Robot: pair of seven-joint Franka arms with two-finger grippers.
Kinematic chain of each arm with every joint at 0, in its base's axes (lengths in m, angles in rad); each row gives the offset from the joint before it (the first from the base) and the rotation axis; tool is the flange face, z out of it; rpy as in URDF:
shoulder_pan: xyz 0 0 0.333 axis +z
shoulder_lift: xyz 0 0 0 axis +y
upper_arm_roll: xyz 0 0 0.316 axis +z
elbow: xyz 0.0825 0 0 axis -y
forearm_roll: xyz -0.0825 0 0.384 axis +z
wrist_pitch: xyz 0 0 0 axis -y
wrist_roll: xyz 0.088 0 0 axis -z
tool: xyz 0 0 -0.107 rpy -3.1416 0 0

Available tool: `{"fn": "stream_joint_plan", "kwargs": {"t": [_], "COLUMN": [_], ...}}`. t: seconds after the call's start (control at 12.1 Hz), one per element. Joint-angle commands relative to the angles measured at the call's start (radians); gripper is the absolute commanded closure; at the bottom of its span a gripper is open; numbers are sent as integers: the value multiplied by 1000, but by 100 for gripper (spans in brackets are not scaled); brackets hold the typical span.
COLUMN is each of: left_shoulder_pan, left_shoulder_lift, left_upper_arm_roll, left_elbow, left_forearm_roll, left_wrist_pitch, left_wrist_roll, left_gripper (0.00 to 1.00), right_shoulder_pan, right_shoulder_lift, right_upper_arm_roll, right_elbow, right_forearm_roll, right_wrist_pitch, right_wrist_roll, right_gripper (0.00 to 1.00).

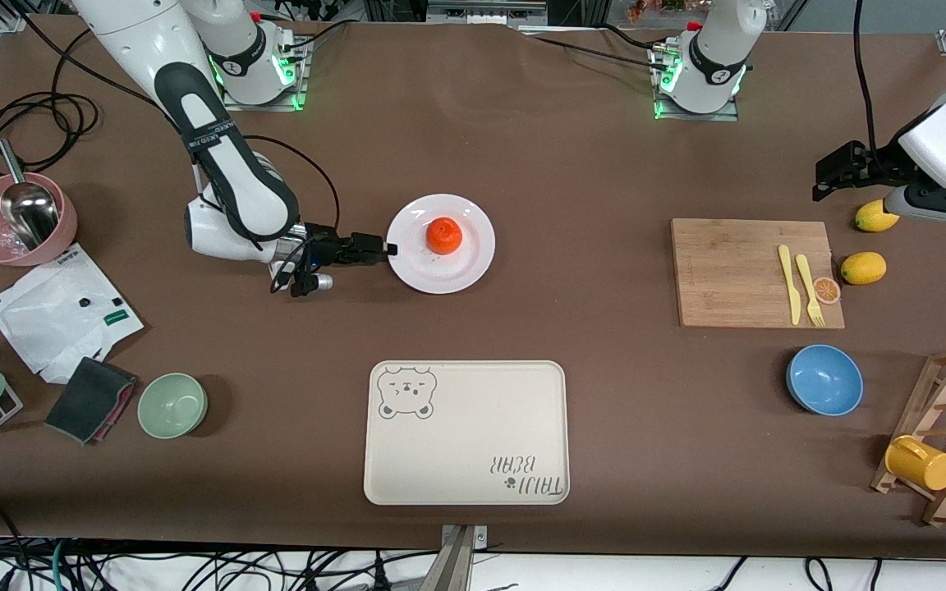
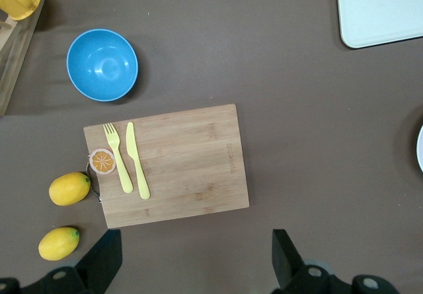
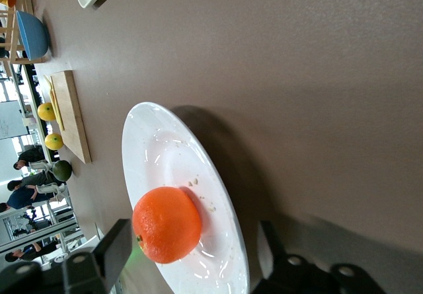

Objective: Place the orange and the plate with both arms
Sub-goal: 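Grip the white plate rim with the right gripper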

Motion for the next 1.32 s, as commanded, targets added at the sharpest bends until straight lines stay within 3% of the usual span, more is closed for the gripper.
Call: {"fn": "stream_joint_plan", "kwargs": {"t": [0.0,0.41,1.08,1.24], "left_shoulder_pan": [2,2,2,0], "left_shoulder_lift": [12,14,14,14], "left_upper_arm_roll": [3,3,3,-2], "left_elbow": [25,28,28,30], "left_forearm_roll": [-18,-18,-18,-16], "left_wrist_pitch": [-8,-10,-10,-10], "left_wrist_roll": [7,7,7,5], "left_gripper": [0,0,0,0], "right_shoulder_pan": [-4,-4,-4,-4], "right_shoulder_lift": [10,11,31,36], "right_upper_arm_roll": [18,25,31,38], "right_elbow": [-23,-29,-46,-54], "right_forearm_roll": [75,78,86,113], "right_wrist_pitch": [31,32,57,61], "right_wrist_roll": [-85,-88,-155,-184], "right_gripper": [25,46,46,53]}}
